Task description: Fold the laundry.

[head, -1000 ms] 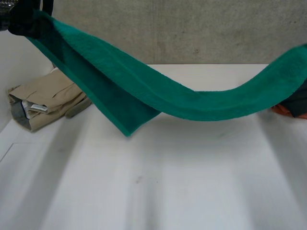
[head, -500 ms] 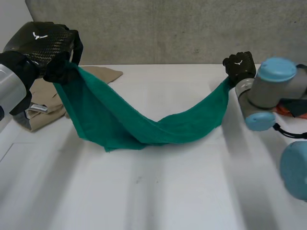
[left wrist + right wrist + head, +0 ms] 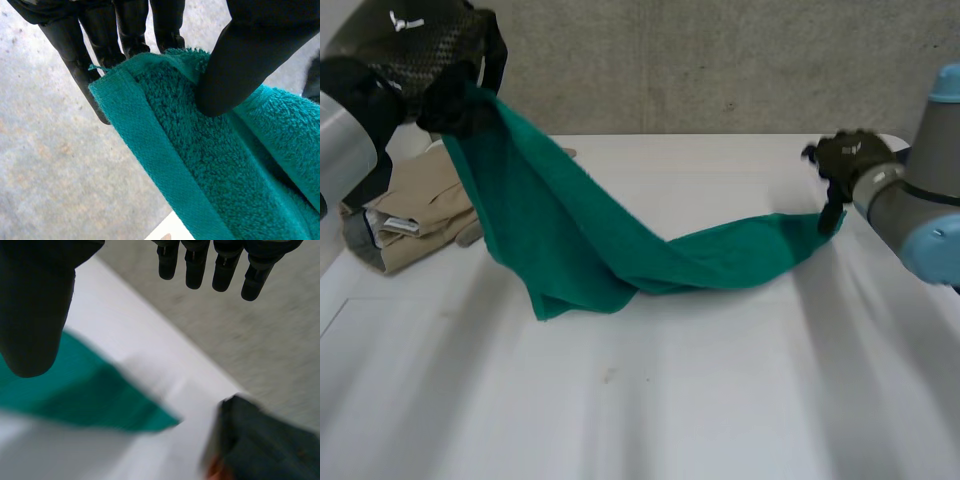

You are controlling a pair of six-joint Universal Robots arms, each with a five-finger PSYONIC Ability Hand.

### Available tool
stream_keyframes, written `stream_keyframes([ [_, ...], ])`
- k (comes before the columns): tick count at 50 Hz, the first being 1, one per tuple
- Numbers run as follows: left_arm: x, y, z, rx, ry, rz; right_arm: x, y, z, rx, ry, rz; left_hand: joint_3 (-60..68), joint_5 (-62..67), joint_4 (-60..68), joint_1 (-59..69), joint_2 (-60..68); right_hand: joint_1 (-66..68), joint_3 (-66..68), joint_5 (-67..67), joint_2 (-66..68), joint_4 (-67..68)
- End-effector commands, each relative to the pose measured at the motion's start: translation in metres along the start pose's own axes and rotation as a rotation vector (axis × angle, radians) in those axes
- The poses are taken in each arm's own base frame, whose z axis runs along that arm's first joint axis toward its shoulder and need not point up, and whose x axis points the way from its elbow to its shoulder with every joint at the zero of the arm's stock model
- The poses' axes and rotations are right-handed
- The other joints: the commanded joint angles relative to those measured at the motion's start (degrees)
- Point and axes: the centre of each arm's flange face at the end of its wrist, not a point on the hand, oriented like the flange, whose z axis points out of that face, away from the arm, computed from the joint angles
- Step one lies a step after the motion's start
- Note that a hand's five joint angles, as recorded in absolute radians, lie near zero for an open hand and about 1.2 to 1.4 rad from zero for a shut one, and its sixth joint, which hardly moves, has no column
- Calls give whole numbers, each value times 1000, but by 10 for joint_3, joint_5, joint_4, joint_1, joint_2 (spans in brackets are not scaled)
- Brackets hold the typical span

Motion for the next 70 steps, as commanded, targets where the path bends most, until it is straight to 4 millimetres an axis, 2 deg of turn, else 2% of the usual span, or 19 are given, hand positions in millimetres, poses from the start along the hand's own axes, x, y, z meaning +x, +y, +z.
stream_keyframes([
  [1,4,-22,1,45,-3,-9,-24,25,-41,-40,-162,33,117,138,111,127,114,11,18,13,20,15],
  [8,16,-42,0,72,17,-23,-64,46,-55,8,-257,158,117,138,111,127,114,13,20,15,22,17],
  [16,29,-62,-8,96,32,-34,-90,60,-31,75,-175,291,117,138,111,127,114,60,67,62,69,64],
  [20,30,-64,-10,100,24,-37,-100,65,-19,77,-152,324,117,138,111,127,114,324,330,325,332,327],
  [22,29,-64,-10,97,19,-36,-95,64,-13,80,-121,329,117,138,111,127,114,671,678,673,680,675],
  [28,25,-62,-14,80,10,-36,-60,43,-25,92,-38,285,117,138,111,127,114,673,680,675,681,676],
  [32,15,-57,-17,56,-15,-30,-12,4,-54,171,20,127,117,138,111,127,114,673,680,675,681,676],
  [33,13,-54,-19,46,-17,-29,10,-10,-62,210,46,48,117,138,111,127,114,673,680,675,681,676],
  [36,7,-50,-22,34,-16,-26,40,-38,-76,295,47,-88,117,138,111,127,114,673,680,675,681,676],
  [40,6,-45,-28,27,17,-30,47,-60,-79,313,-41,-108,117,138,111,127,114,673,680,675,681,676],
  [46,10,-31,-30,-8,56,-51,36,-48,-40,205,-172,-99,117,138,111,127,114,673,680,675,681,676],
  [52,15,-2,-22,-85,70,-66,-5,-16,16,138,-248,-188,117,138,111,127,114,673,680,675,681,676],
  [56,19,17,-12,-133,82,-75,-32,10,42,113,-277,-232,117,138,111,127,114,673,680,675,681,676],
  [59,20,25,-6,-158,83,-78,-49,18,53,140,-286,-244,117,138,111,127,114,673,680,675,681,676],
  [60,20,29,-4,-170,83,-81,-59,23,59,161,-286,-249,117,138,111,127,114,561,568,563,570,565],
  [63,20,31,-1,-176,80,-81,-66,20,63,213,-256,-245,117,138,111,127,114,270,277,272,279,274],
  [64,20,32,0,-177,76,-81,-65,16,65,238,-216,-229,117,138,111,127,114,62,69,64,71,66],
  [67,17,29,2,-168,64,-78,-56,2,62,263,-129,-182,117,138,111,127,114,2,8,3,10,5],
  [70,15,25,2,-154,55,-74,-33,-20,45,261,-11,-76,117,138,111,127,114,-27,-20,-25,-19,-24],
])
